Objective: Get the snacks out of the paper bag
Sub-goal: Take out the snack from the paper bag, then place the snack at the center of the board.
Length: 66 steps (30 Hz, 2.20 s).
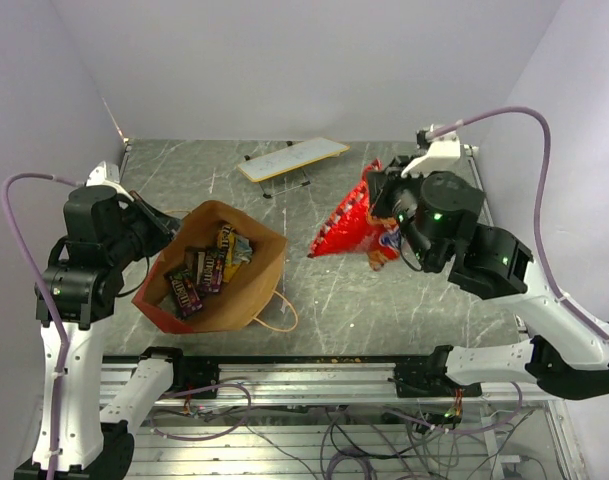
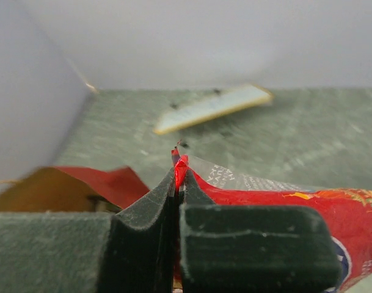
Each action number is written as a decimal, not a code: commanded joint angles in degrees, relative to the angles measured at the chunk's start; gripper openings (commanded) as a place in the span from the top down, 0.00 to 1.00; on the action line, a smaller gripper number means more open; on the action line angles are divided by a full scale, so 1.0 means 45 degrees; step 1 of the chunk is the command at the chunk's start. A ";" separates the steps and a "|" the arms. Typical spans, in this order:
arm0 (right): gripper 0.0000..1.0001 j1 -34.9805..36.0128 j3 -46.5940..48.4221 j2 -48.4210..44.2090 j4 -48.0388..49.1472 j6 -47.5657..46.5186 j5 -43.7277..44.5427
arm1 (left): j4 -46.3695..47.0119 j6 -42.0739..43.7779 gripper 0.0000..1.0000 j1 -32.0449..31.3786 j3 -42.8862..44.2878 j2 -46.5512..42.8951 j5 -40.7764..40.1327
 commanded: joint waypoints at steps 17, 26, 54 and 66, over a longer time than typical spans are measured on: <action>1.00 -0.4446 -0.6822 -0.0063 -0.2018 0.5005 -0.0745 | 0.0108 -0.0133 0.93 -0.0023 0.0068 -0.0097 0.0582; 1.00 -0.8690 -0.6604 0.3661 0.1814 0.2961 -0.3930 | 0.0121 0.0045 0.93 -0.0023 0.0258 0.0105 0.0793; 0.24 -1.2137 -0.4681 0.5186 -0.0214 0.1387 -0.6838 | 0.2293 -0.0350 0.93 -0.0023 -0.0807 -0.0413 0.3545; 0.26 -0.6838 -0.5688 0.0748 -0.0057 0.3313 -1.0384 | 0.2378 -0.0845 0.93 -0.0023 -0.1800 -0.0546 0.4012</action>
